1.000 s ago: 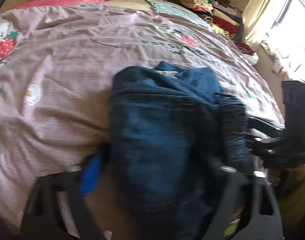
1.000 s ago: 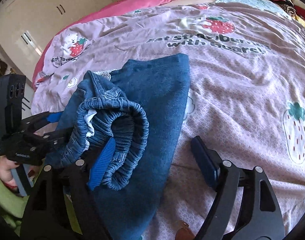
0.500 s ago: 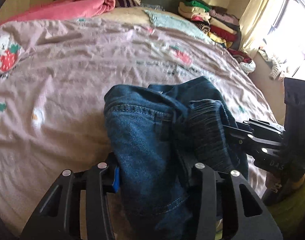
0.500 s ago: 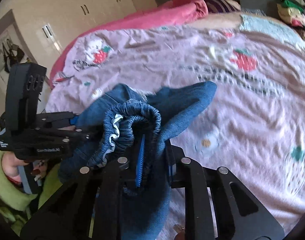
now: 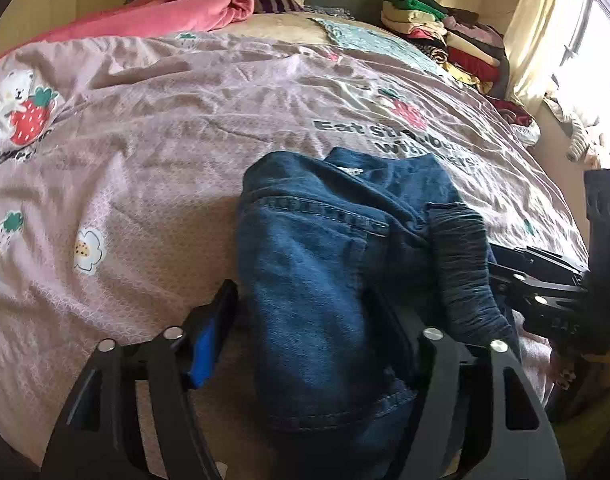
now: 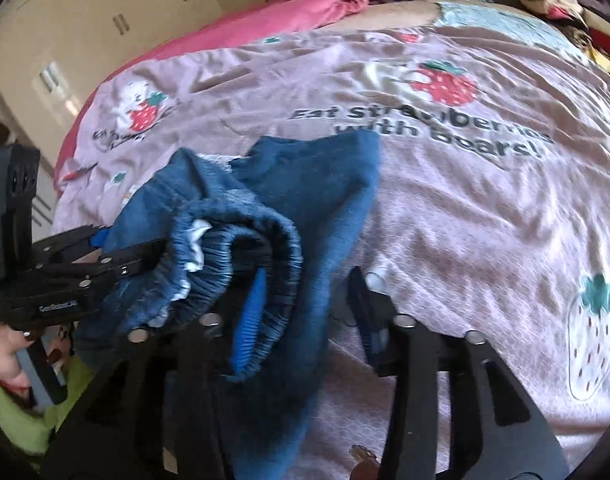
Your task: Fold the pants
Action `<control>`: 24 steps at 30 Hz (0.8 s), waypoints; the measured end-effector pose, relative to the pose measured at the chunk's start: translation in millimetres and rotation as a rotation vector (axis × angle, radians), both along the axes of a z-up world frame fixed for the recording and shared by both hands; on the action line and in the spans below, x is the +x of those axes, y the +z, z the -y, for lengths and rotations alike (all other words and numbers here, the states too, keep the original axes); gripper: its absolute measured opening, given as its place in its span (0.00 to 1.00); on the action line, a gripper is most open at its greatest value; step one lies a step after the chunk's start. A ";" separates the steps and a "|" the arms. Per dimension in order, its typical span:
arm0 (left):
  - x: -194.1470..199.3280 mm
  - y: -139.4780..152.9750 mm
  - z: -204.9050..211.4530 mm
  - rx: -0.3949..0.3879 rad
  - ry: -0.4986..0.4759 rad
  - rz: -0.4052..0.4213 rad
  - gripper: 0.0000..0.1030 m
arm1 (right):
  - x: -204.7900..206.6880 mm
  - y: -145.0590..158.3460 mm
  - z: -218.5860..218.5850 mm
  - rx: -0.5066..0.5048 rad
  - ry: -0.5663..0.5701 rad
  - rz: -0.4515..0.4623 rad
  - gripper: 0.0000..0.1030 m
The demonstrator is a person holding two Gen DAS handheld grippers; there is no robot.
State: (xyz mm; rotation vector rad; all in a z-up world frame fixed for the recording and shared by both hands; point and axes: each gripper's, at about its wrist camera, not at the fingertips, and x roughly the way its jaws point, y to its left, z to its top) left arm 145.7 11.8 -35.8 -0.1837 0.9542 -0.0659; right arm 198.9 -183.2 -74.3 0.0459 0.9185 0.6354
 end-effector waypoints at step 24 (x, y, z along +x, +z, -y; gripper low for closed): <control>-128.5 76.7 -12.9 0.039 0.091 0.160 0.96 | -131.3 96.5 37.4 -0.060 -0.084 0.329 0.91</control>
